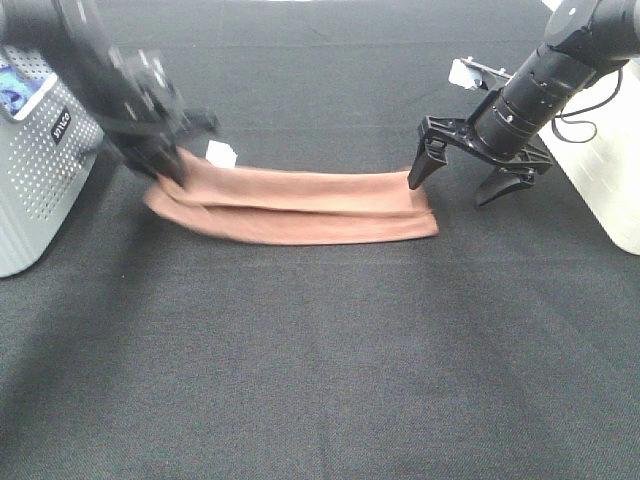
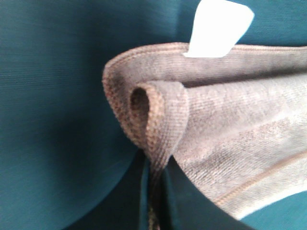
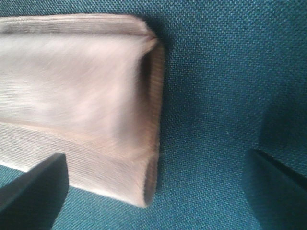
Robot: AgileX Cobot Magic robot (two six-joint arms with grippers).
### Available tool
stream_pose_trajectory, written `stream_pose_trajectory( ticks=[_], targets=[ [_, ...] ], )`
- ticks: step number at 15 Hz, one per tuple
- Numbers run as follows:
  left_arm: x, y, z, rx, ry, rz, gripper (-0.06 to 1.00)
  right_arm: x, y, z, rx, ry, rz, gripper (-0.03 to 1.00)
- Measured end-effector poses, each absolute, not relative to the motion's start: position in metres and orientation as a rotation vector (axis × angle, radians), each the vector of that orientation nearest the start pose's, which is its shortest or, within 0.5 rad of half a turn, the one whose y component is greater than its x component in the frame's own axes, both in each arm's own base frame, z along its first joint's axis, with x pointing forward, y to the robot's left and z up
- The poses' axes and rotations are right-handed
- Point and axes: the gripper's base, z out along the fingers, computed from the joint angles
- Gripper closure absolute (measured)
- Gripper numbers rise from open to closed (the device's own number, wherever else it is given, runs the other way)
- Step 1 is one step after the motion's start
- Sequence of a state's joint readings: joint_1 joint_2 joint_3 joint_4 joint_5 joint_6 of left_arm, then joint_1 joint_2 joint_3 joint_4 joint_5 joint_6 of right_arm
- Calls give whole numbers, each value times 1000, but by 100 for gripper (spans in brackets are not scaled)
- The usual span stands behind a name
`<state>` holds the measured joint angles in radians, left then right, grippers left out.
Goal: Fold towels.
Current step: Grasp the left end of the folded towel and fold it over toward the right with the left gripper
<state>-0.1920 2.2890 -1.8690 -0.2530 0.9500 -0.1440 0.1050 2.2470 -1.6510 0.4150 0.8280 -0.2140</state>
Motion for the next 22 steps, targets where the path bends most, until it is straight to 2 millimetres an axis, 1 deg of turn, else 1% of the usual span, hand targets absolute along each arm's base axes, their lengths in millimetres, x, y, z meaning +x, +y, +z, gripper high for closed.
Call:
stream_pose_trajectory(
  ticks=[2,4,5,6,7,9,11,12,13,14,15,17,18,19,22],
  targets=[
    [476,-106,187,-65,2884,-302,91,455,75,133,-103,2855,468,5],
    [479,-108,206,-78,2877,-321,91,455,75,133,-103,2855,468,5],
    [479,-114,214,-83,2869,-373,91,455,75,133,-103,2855,468,5],
    [476,-134,222,-65,2859,-481,91,455,75,133,-103,2855,468,5],
    [473,-151,223,-35,2848,-528,91,455,75,133,-103,2856,469,5],
    [466,-189,217,20,2821,-588,91,455,75,133,-105,2856,466,5],
    [462,-224,201,24,2792,-668,91,455,75,133,-105,2856,466,5],
    [462,-224,201,24,2792,-668,91,455,75,133,-105,2856,466,5],
    [462,-238,190,13,2782,-711,91,455,75,133,-105,2856,466,5],
    [462,-255,169,-45,2772,-789,91,455,75,133,-105,2856,466,5],
    [462,-255,169,-45,2772,-789,91,455,75,133,-105,2856,466,5],
    [466,-265,149,-172,2756,-908,91,455,75,133,-105,2856,466,5],
    [466,-265,149,-172,2756,-908,91,455,75,133,-105,2856,466,5],
    [467,-269,144,-213,2738,-952,89,455,75,133,-105,2856,466,5],
    [470,-279,146,-292,2658,-1045,58,455,75,133,-105,2856,466,5]
  ],
)
